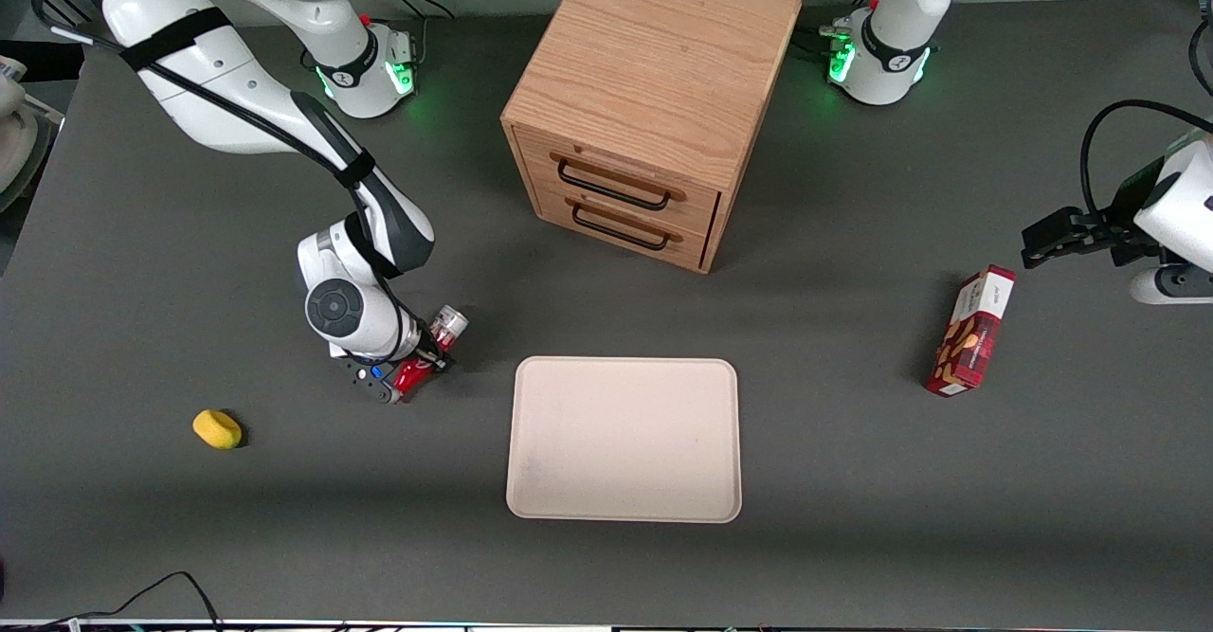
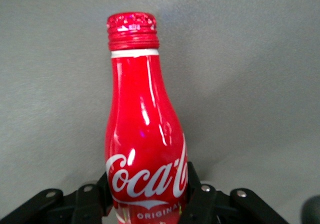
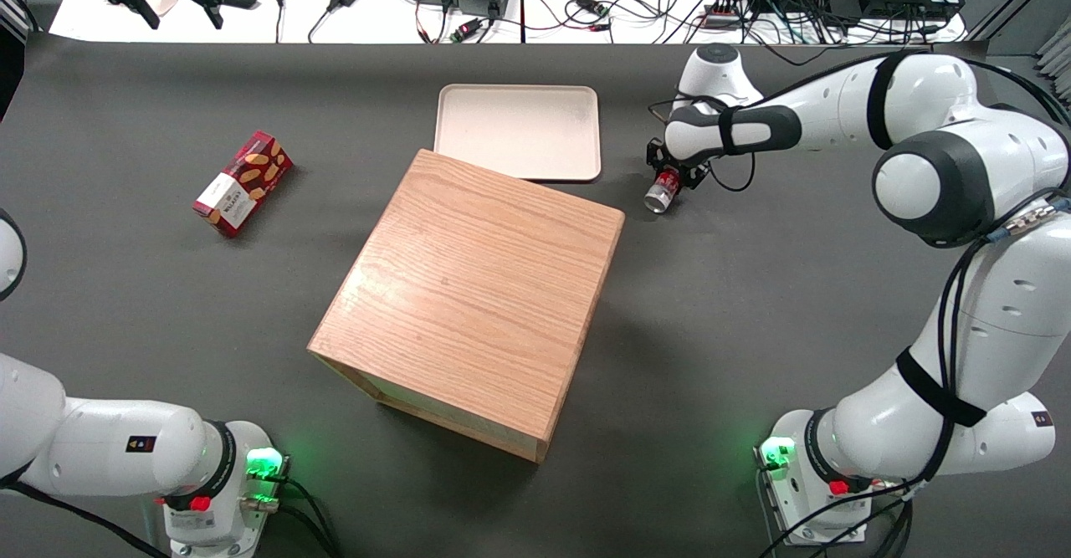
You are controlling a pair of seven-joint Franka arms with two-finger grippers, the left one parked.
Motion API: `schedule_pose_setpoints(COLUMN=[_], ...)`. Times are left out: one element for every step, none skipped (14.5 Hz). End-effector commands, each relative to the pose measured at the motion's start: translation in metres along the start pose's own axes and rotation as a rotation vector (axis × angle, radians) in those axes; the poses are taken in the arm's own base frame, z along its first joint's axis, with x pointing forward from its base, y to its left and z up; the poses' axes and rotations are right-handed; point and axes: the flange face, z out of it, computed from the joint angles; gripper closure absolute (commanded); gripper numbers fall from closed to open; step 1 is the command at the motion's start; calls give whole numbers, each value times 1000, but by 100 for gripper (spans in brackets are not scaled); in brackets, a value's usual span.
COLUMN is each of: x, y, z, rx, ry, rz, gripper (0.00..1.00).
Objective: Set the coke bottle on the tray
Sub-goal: 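Close the right gripper around the bottle's body, then lift the bottle upright with the right gripper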
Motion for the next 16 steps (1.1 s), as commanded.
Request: schedule_pose_setpoints(x=[-7,-7,-4,-1,2,2,0,-6,-15,-19,-26,-36,-44,-45,-36,-40], y=[-2,-1,2,6,9,10,7,0,-9,-19,-31,-45,-60,-76,-88,-103], z=[-73,-102,-133,-163,-195,-228,-261,-290,-319,-331,-342,-348,-349,-347,-337,-323], rx=[-43,-60,-77,-97,-113,-114,-104,-80,-52,-31,2,38,74,119,157,195], ry=[41,50,56,53,45,37,34,24,28,16,12,10,6,2,-9,-16], rz=[-40,-77,-116,-158,-201,-238,-276,-309,-331,-350,-375,-406,-434,-449,-446,-461], gripper=[100,100,100,100,100,100,100,100,100,100,100,100,100,100,100,100])
